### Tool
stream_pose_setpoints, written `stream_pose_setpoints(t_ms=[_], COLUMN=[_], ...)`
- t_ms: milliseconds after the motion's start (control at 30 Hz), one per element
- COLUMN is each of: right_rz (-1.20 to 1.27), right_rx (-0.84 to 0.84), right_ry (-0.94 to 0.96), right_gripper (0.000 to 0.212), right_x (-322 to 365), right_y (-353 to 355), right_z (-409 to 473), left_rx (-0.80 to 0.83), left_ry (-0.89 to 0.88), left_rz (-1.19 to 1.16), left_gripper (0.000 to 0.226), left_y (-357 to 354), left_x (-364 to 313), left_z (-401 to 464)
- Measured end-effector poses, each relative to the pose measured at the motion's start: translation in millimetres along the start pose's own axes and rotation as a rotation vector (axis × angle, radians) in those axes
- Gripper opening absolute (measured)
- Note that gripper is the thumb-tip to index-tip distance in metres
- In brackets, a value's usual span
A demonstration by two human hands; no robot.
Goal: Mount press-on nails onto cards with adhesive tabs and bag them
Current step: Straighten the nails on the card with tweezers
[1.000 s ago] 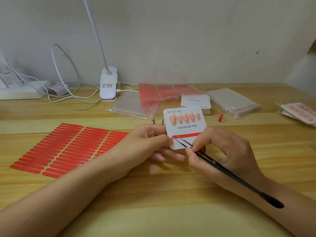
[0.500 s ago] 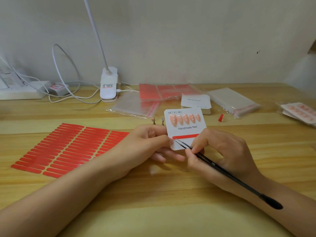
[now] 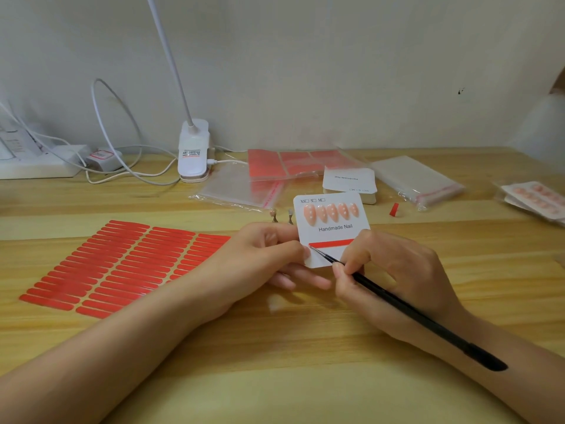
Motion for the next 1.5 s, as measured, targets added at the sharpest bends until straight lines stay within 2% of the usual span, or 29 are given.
stream_pose_setpoints(t_ms=[267, 800, 1033, 1500], right_rz=[0.056, 0.293, 0.177, 0.113], right_rx=[-0.001, -0.072, -0.023, -0.009], right_ry=[-0.02, -0.243, -0.166, -0.1], right_gripper=[0.016, 0.013, 0.014, 0.015], right_x=[-1.2, 2.6, 2.6, 0.8], right_y=[0.3, 3.9, 1.8, 0.9], right_z=[-0.8, -1.2, -0.9, -0.6], left_rx=[0.003, -0.015, -0.011, -0.003], left_ry=[0.006, 0.014, 0.015, 0.004], left_rz=[-0.005, -0.01, -0.002, -0.008], left_gripper=[0.026, 0.024, 0.024, 0.024], left_y=[0.0, 0.6, -0.4, -0.1], left_x=[0.0, -0.4, -0.4, -0.2], left_z=[0.1, -0.5, 0.2, -0.3])
Point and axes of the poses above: each hand's wrist, its own z-axis towards the middle knuckle, its own y-axis out of the back of the hand, x = y × z, the point moved 1 cm from there along z, towards the middle knuckle, and after that the axes turned 12 degrees about z, right-handed, at the moved point
